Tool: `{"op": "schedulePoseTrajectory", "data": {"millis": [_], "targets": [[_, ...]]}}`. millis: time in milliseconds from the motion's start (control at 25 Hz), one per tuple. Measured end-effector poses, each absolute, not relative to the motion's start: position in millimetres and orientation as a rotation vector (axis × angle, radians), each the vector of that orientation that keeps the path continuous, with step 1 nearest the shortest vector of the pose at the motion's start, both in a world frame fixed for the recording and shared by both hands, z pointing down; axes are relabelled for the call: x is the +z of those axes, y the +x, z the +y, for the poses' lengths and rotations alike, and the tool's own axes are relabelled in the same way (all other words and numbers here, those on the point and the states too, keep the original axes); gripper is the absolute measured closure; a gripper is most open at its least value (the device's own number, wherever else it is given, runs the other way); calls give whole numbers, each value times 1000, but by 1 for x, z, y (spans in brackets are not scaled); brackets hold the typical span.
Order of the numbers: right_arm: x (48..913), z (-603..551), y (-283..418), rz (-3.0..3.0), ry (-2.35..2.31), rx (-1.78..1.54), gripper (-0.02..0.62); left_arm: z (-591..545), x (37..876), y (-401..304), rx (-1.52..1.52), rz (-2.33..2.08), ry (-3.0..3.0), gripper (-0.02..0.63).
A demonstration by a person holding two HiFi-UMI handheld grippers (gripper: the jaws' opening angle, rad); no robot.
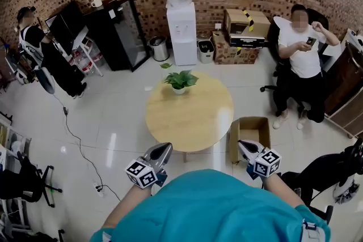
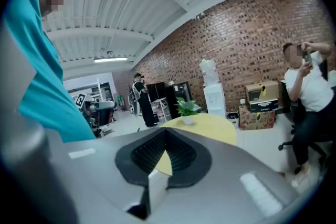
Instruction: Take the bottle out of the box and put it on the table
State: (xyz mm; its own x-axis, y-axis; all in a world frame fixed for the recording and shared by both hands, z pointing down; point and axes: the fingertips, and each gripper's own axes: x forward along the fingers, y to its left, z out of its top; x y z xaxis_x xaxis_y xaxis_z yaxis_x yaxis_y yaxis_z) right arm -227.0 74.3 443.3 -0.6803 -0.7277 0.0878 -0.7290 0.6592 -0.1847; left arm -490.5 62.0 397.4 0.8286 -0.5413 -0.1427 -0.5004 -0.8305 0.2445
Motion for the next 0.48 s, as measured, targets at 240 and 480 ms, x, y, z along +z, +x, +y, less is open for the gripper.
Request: {"op": "schedulePoseTrajectory", "data": {"millis": [240, 480], "targets": [[476, -19, -107, -2961, 1022, 306, 594, 1, 434, -356, -256, -994, 2745, 606], [480, -85, -116, -2956, 1010, 348, 594, -52, 443, -358, -191, -978, 2732, 606]]}}
